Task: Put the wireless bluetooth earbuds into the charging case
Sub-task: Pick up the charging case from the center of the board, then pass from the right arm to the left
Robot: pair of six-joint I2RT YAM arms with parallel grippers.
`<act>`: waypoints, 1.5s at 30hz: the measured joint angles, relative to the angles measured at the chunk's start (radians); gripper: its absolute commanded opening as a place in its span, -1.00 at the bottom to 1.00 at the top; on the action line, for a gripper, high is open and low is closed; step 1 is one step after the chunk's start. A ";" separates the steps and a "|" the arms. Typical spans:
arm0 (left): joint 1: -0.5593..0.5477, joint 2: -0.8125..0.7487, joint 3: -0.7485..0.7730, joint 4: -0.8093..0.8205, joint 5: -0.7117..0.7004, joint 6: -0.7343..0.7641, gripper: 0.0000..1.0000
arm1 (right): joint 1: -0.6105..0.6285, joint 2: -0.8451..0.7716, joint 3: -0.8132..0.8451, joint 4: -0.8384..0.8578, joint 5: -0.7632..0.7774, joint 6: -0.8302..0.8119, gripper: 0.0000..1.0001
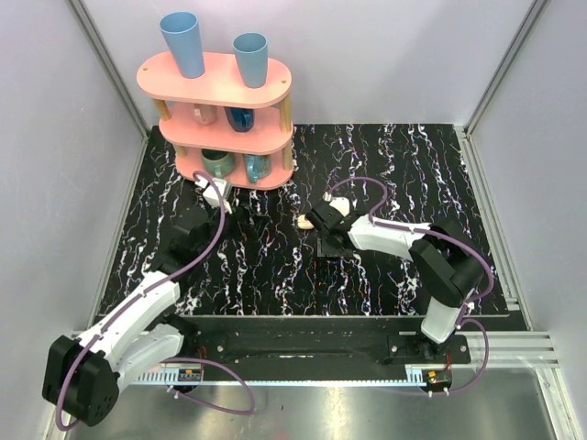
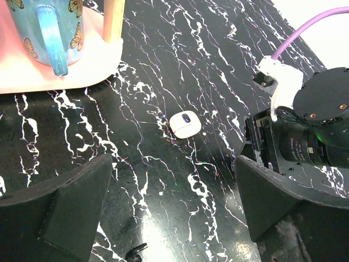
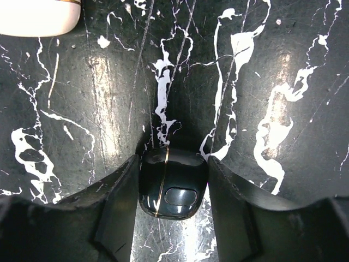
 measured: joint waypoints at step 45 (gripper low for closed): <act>-0.230 0.368 -0.308 1.101 -0.069 -0.004 0.98 | 0.010 -0.340 0.064 0.506 -0.077 0.426 -0.45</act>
